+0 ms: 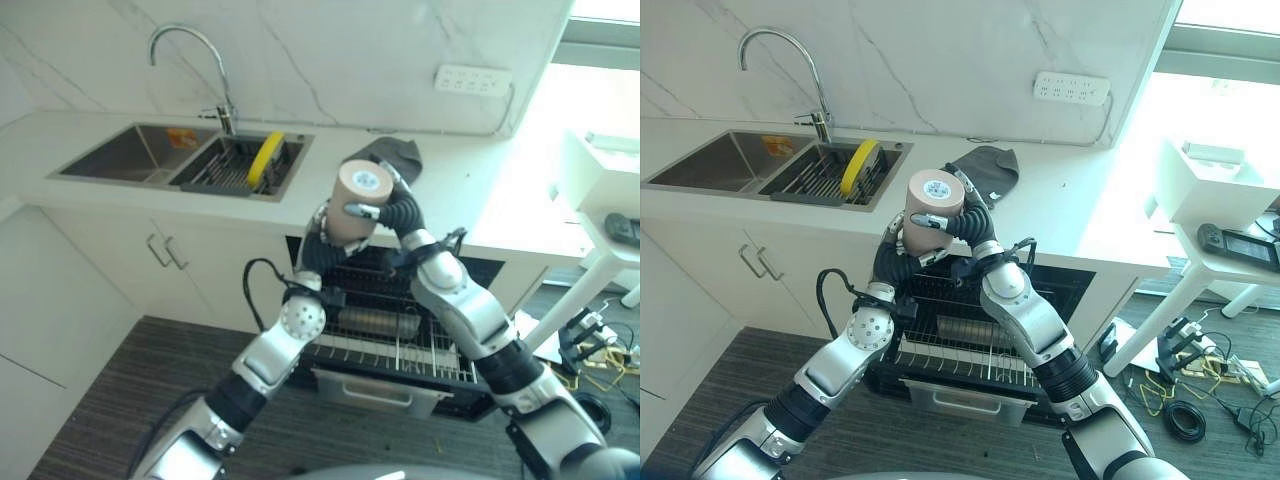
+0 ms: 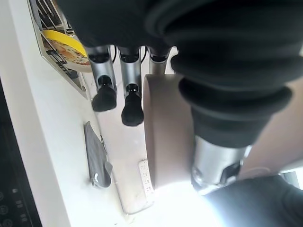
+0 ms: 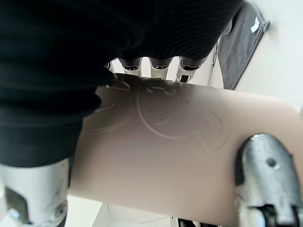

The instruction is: Place the dishes in the dishwasher.

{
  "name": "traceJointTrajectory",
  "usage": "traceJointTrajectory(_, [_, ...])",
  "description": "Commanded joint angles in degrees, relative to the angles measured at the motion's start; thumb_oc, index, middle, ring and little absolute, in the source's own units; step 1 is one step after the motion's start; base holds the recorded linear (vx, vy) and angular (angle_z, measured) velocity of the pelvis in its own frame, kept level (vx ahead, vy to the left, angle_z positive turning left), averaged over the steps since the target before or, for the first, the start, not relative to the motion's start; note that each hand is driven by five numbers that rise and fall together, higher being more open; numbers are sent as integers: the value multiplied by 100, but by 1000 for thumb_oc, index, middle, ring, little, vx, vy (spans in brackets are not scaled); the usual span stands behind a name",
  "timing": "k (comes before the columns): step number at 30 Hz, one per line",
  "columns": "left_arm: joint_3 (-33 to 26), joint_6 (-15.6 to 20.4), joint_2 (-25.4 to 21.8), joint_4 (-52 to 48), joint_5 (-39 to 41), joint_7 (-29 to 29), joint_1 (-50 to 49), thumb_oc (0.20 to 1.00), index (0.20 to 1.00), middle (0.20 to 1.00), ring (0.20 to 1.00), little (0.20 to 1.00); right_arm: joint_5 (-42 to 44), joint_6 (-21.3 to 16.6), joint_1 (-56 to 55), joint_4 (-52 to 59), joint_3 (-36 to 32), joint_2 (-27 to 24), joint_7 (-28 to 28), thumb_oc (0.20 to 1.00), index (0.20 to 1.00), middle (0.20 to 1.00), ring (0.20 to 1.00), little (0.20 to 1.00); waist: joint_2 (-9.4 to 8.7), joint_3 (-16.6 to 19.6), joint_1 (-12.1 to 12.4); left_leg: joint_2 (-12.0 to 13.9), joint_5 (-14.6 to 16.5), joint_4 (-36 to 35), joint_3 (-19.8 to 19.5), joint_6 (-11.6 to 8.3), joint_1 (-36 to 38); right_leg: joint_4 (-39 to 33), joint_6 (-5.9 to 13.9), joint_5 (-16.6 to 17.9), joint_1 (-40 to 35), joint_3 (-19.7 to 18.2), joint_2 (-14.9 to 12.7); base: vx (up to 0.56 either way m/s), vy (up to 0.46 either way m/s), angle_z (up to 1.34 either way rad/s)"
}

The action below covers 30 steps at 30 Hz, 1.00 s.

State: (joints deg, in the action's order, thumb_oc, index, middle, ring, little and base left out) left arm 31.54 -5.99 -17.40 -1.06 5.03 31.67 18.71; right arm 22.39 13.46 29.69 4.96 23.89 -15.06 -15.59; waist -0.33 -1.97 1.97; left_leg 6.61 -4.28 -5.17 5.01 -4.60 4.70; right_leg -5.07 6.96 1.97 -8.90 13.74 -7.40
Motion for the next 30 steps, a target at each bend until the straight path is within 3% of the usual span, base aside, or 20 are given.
traceJointTrajectory(1, [194,525,85,391,-410,101,901,200,200,200,200,200,-173,-202,976,143,-15,167,171,1000,1000,1000,1000,1000,-219,-42,110,159,774,17,183,-61,347,7,156,-280,-71,259,-254,0,0,0])
traceJointTrajectory(6, [222,605,99,442,-456,155,885,200,200,200,200,200,-264,-179,978,105,43,178,242,1000,1000,1000,1000,1000,-234,-34,116,165,776,17,192,-64,354,7,156,-283,-76,258,-248,0,0,0])
traceJointTrajectory(9, [226,673,107,525,-376,196,856,200,200,200,200,200,-525,-156,1006,66,93,166,355,200,200,200,200,200,-252,-26,117,164,780,17,199,-60,359,7,152,-285,-74,232,-237,0,0,0])
traceJointTrajectory(21, [206,727,96,526,-408,263,886,200,200,200,200,200,-1127,-54,1240,3,175,24,525,200,200,200,200,200,-260,-34,91,159,786,17,236,-53,366,7,151,-275,-66,177,-230,0,0,0])
traceJointTrajectory(30, [139,903,103,494,-346,287,852,200,200,200,200,200,-1629,-200,1249,16,191,-103,612,200,200,200,200,200,-279,-34,113,154,798,17,223,-41,360,7,164,-274,-64,167,-244,0,0,0])
